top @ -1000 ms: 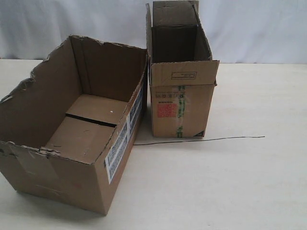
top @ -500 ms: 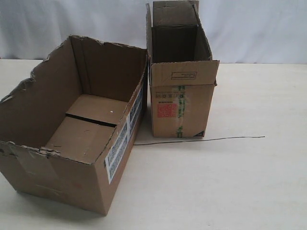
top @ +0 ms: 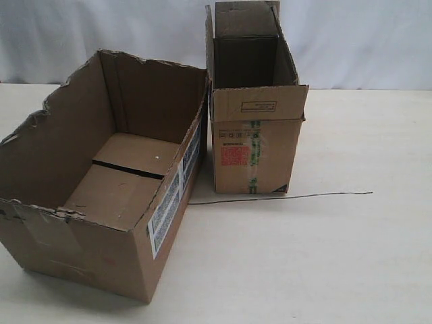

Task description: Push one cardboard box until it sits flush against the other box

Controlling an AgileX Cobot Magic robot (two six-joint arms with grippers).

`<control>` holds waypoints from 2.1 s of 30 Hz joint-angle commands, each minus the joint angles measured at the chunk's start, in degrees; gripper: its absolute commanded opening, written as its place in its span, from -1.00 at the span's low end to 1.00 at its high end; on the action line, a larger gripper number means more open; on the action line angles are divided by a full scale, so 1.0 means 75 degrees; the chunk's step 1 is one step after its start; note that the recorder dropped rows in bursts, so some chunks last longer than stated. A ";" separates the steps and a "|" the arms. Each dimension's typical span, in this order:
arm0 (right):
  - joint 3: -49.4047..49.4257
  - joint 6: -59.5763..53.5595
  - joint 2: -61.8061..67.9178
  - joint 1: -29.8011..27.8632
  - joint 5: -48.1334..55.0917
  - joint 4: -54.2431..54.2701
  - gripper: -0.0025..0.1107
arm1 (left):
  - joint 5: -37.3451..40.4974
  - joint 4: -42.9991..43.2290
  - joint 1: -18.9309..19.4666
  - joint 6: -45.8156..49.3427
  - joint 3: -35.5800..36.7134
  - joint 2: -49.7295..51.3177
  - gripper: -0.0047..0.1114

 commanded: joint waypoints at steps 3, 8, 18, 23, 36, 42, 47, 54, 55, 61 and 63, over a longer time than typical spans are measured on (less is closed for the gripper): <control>0.0033 0.0010 -0.0016 -0.0047 -0.0015 -0.0075 -0.87 | -0.0022 -0.0075 -0.0458 0.0798 0.0747 -0.0020 -0.92; 0.0033 0.0010 -0.0016 -0.0047 -0.0015 -0.0075 -0.87 | -0.0022 -0.0677 -0.0487 0.1043 0.0762 0.0012 -0.92; 0.0033 0.0010 -0.0016 -0.0047 -0.0015 -0.0075 -0.87 | -0.0101 -0.1366 -0.0487 0.1748 0.0762 0.0974 -0.92; 0.0033 0.0010 -0.0016 -0.0047 -0.0015 -0.0075 -0.87 | -0.0503 -0.1519 -0.0487 0.1965 0.0762 0.1683 -0.92; 0.0033 0.0010 -0.0016 -0.0047 -0.0015 -0.0075 -0.87 | -0.2129 -0.3215 -0.0487 0.2630 0.0762 0.2685 -0.92; 0.0033 0.0010 -0.0016 -0.0047 -0.0015 -0.0075 -0.87 | -0.2686 -0.3918 -0.0487 0.2730 0.0762 0.2990 -0.92; 0.0033 0.0010 -0.0016 -0.0047 -0.0015 -0.0075 -0.87 | -0.2950 -0.4402 -0.0487 0.3019 0.0762 0.3335 -0.92; 0.0033 0.0010 -0.0016 -0.0047 -0.0015 -0.0075 -0.87 | -0.3873 -0.4550 -0.0487 0.3019 0.0762 0.3763 -0.92; 0.0033 0.0010 -0.0016 -0.0047 -0.0015 -0.0075 -0.87 | -0.4011 -0.4650 -0.0487 0.3034 0.0762 0.3831 -0.92; 0.0033 0.0010 -0.0016 -0.0047 -0.0015 -0.0075 -0.87 | -0.4254 -0.5655 -0.0487 0.3894 0.0762 0.4137 -0.92; 0.0033 0.0010 -0.0016 -0.0047 -0.0015 -0.0075 -0.87 | -0.4305 -0.6126 -0.0487 0.4299 0.0762 0.4254 -0.92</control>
